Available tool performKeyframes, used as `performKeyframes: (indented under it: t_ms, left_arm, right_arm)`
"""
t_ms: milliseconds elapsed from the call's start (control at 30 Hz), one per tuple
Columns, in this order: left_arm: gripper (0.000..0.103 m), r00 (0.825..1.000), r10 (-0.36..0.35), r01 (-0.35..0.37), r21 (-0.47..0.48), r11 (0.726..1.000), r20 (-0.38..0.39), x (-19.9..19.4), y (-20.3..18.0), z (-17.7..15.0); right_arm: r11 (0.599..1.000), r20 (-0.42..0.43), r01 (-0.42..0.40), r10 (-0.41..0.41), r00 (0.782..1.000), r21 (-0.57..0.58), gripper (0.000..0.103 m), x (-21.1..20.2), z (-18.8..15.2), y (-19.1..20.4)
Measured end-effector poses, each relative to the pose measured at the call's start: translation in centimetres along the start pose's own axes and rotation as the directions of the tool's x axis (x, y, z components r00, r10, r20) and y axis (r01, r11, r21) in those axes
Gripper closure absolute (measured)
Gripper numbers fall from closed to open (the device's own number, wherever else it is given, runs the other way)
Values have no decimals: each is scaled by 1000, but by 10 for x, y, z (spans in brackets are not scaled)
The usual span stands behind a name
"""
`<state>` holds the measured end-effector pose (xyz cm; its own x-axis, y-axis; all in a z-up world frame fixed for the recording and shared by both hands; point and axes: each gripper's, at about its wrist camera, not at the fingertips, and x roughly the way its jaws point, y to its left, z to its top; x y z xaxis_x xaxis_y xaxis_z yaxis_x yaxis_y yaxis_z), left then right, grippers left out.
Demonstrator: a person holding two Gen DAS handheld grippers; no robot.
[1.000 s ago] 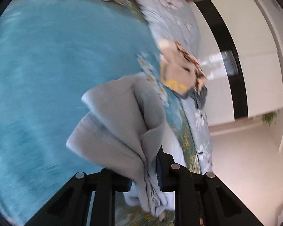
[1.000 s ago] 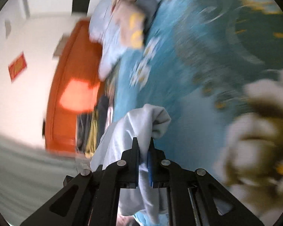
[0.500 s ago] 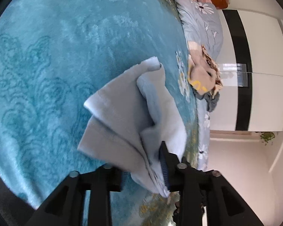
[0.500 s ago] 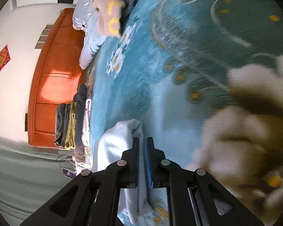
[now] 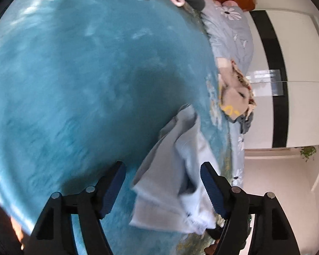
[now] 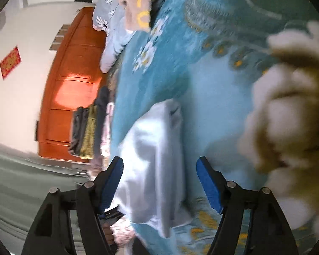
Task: Fold clothes
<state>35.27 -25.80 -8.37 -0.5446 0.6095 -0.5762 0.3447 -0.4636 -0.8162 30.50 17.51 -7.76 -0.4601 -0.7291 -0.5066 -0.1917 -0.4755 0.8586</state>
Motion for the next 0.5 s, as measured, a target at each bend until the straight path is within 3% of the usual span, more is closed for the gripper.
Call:
performKeyframes:
  t_ms: [267,367,500]
  left_arm:
    - [18,991,-43,58,125,991,-124,25,-16,14]
    - [18,985,-31,59,163,985,-168,32,-23,15]
    - [19,973,-59,93,145,985,-221,42,-30,16]
  right_arm:
    - [988,-18,94,-97,995,-124,31,14,-8,15]
    - [990,-10,86,-88,996,-112,31,16,-8,13]
    - [994,-13,51,-52,999,-96,31,25,-8,14]
